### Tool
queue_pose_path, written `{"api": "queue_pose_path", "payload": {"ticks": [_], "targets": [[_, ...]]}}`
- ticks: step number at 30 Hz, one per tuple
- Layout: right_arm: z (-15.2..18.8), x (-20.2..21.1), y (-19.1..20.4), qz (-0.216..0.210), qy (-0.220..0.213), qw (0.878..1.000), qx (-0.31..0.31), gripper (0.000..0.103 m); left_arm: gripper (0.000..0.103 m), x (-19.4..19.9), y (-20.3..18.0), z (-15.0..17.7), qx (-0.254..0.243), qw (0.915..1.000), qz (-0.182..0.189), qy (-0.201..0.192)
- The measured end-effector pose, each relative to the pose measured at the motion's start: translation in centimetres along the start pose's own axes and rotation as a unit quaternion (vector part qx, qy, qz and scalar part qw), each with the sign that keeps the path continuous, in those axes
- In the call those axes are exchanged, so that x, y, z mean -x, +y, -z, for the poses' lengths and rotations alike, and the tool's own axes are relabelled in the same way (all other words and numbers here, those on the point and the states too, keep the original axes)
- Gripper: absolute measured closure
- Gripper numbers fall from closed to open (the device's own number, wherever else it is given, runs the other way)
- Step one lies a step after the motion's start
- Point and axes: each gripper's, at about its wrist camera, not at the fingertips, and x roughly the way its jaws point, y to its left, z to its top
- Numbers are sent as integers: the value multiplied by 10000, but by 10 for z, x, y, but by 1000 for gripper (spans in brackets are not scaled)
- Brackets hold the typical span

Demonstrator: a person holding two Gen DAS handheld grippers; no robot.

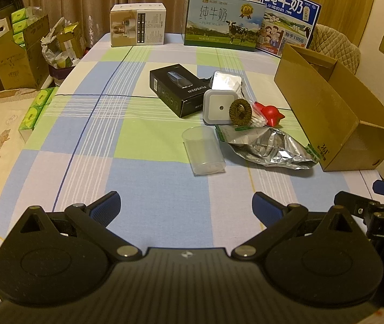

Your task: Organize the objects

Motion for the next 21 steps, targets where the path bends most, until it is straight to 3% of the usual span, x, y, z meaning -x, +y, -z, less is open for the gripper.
{"api": "queue_pose_path", "payload": {"ticks": [8, 14, 21], "targets": [[-15, -2, -2, -436, 197, 9987, 180, 2, 1, 0, 9, -14, -17, 9999, 83, 97], [-27, -22, 9, -405, 207, 9912, 1242, 2, 1, -15, 15, -34, -285, 9994, 74, 155], [-33, -70, 18, -236, 284, 9656, 2576, 6, 1, -52, 21, -51, -499, 9981, 150, 338]]}}
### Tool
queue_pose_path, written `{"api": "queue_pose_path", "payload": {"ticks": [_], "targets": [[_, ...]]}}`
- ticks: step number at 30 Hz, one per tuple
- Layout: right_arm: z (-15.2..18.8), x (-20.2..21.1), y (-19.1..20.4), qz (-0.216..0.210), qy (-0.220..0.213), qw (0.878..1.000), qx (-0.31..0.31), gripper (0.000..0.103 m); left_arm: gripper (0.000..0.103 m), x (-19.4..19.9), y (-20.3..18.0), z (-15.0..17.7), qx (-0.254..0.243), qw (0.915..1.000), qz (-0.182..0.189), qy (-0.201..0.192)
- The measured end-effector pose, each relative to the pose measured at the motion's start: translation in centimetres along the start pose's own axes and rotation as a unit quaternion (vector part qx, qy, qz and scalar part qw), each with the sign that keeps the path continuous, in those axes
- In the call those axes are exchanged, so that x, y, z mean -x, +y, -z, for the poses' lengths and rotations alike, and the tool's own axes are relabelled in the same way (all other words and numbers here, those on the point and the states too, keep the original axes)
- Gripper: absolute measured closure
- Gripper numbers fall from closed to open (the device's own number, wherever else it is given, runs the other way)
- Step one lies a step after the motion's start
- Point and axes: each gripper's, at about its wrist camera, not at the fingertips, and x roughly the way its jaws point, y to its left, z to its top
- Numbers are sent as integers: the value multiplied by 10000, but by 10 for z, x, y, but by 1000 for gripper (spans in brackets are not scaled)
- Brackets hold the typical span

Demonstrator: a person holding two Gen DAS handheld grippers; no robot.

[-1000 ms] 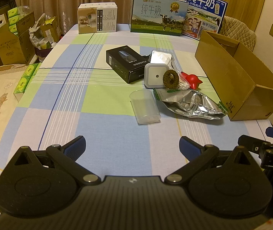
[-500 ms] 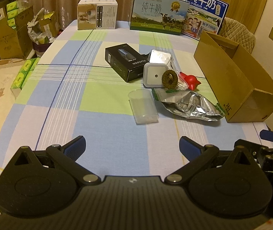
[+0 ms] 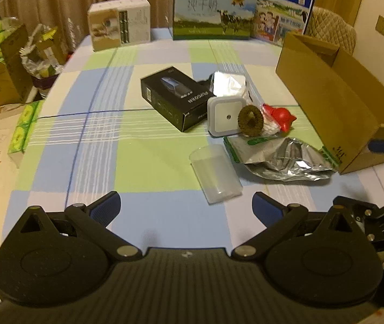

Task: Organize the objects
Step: 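Reach the right tool to the silver foil tea bag and grasp it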

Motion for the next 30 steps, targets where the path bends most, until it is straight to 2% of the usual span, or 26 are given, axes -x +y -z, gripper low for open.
{"api": "queue_pose_path", "payload": {"ticks": [5, 9, 14, 16, 20, 21, 22, 24, 25, 27, 28, 30], "targets": [[-1, -46, 1, -120, 324, 9968, 721, 8, 1, -35, 9, -5, -5, 9998, 110, 180], [-1, -80, -2, -70, 528, 9941, 946, 11, 1, -58, 13, -10, 94, 9994, 131, 295], [-8, -111, -2, -120, 756, 9888, 1283, 18, 1, -71, 11, -17, 81, 9991, 328, 246], [-12, -115, -5, -211, 693, 9894, 1257, 21, 1, -74, 11, -16, 71, 9990, 353, 260], [-22, -123, -15, -336, 720, 9936, 804, 36, 1, -79, 14, -14, 146, 9986, 413, 301], [-26, -122, -18, -325, 716, 9945, 697, 43, 1, -79, 14, -14, 162, 9985, 432, 292], [-28, -120, -20, -347, 718, 9952, 561, 46, 1, -79, 15, -13, 195, 9984, 459, 279], [-35, -117, -31, -579, 815, 9950, -42, 52, 1, -79, 18, -12, 283, 9979, 505, 283], [-38, -115, -39, -770, 860, 9925, -411, 61, 1, -77, 21, -11, 329, 9978, 511, 276], [-43, -112, -52, -1092, 973, 9834, -1074, 66, 1, -75, 24, -10, 383, 9978, 475, 271], [-43, -111, -59, -1267, 1006, 9765, -1422, 83, 1, -74, 25, -9, 393, 9979, 446, 270], [-44, -111, -66, -1430, 1004, 9694, -1724, 82, 1, -74, 25, -8, 410, 9979, 423, 268]]}}
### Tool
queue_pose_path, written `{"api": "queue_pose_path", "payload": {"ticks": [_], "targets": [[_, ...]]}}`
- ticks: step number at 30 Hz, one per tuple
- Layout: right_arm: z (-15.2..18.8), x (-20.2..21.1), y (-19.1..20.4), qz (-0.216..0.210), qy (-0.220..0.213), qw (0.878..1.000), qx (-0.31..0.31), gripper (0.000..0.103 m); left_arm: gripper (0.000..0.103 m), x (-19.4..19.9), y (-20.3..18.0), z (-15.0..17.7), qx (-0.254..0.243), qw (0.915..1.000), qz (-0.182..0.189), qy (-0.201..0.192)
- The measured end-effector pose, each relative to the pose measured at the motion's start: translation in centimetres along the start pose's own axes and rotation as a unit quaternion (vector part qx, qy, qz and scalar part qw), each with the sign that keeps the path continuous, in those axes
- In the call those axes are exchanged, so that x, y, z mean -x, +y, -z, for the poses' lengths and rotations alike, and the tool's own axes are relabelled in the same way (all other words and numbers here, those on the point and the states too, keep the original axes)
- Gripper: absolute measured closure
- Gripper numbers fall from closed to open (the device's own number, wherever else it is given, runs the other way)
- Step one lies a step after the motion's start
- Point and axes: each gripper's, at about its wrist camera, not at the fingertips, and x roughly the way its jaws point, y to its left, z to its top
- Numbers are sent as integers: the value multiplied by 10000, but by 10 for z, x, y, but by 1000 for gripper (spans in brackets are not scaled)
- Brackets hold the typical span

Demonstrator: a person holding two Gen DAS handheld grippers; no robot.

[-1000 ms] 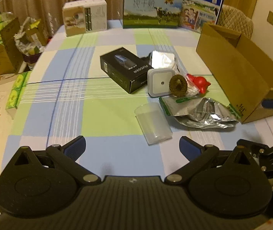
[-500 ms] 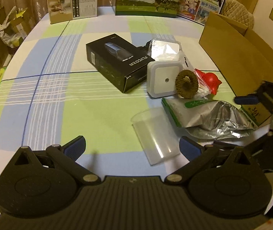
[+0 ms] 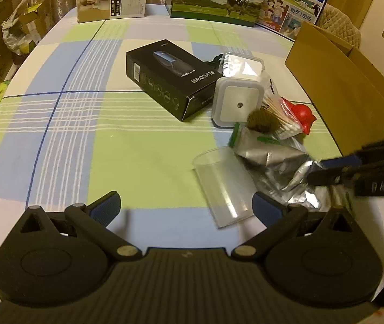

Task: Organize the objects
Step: 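Reach the right tool to the silver foil tea bag and grasp it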

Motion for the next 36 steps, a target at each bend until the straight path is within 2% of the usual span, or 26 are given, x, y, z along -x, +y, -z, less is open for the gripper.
{"api": "queue_pose_path", "payload": {"ticks": [2, 6, 10, 13, 15, 22, 28, 33, 36], "targets": [[-2, -1, 5, 116, -63, 9997, 193, 78, 1, 0, -1, 1, 11, 10000, -1, 7], [9, -1, 29, 454, -104, 9937, 1021, 42, 1, 0, -4, 0, 33, 10000, 11, 1], [15, -9, 36, 261, -39, 9902, 1369, 35, 1, 0, -2, 0, 80, 10000, -15, 2], [14, -27, 39, 469, 135, 9832, 1760, 31, 1, 0, 2, 1, 157, 9999, -21, 20], [12, -35, 40, 372, 104, 9802, 1944, 30, 1, -2, 4, 2, 210, 9998, -10, 40], [3, -45, 34, 162, 166, 9871, 1581, 30, 1, -8, 5, 1, 277, 9996, 59, 88], [13, -40, 44, 58, 346, 9797, 1975, 27, 1, -4, 7, 0, 366, 9993, 33, -4], [11, -45, 40, -2, 402, 9822, 1833, 21, 1, -7, 6, -1, 366, 9993, 37, 24], [16, -46, 45, 88, 429, 9770, 2088, 20, 1, -8, 6, -1, 359, 9993, 35, 24]]}}
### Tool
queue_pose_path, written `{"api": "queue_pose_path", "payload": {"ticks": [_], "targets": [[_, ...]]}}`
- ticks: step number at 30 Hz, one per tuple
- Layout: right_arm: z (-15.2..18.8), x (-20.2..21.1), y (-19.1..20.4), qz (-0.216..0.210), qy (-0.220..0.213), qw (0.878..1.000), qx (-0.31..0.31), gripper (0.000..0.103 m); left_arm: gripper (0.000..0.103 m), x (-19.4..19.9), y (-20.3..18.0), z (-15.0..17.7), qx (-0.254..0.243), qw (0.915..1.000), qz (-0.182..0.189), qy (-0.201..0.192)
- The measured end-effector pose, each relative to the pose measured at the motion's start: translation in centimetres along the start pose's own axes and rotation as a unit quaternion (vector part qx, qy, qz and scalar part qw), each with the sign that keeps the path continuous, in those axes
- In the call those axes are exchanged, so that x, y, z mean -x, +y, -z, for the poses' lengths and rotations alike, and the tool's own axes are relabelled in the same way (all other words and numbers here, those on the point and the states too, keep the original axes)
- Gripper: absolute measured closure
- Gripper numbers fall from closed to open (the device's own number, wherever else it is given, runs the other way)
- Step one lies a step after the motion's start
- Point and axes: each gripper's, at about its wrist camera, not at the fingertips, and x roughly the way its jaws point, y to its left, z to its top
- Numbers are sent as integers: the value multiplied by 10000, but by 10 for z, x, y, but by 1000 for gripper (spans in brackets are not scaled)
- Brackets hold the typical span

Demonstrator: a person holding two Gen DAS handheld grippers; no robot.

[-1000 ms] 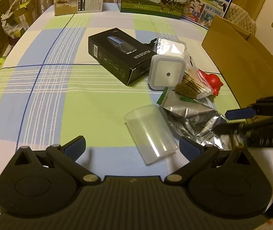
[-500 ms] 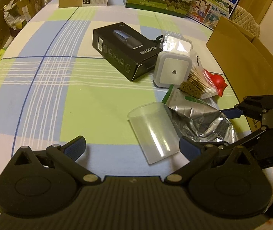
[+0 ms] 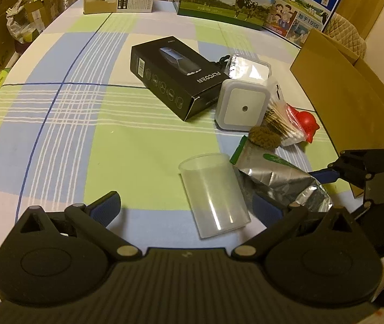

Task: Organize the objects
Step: 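Reach the right tool to the silver foil tea bag and grasp it, then lift the foil tea bag with the right tool while the left tool grasps the clear cup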

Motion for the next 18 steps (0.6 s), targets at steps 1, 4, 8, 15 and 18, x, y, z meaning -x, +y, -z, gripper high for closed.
{"api": "queue_pose_path", "payload": {"ticks": [1, 4, 8, 15, 18], "targets": [[1, 0, -1, -20, -2, 9999, -118, 22, 1, -1, 0, 1, -1, 10000, -14, 18], [0, 5, -8, 5, -51, 9989, -476, 40, 1, -1, -1, 1, -21, 10000, -26, 23], [-1, 15, -22, -90, -200, 9945, -1029, 62, 1, -4, -4, 0, -35, 10000, -9, 37], [4, 24, -28, -53, -210, 9910, -1322, 65, 6, -12, -14, -4, -132, 9999, 11, 26], [11, 31, -34, 10, -160, 9898, -1416, 65, 11, -19, -17, -6, -169, 9998, -21, 85]]}}
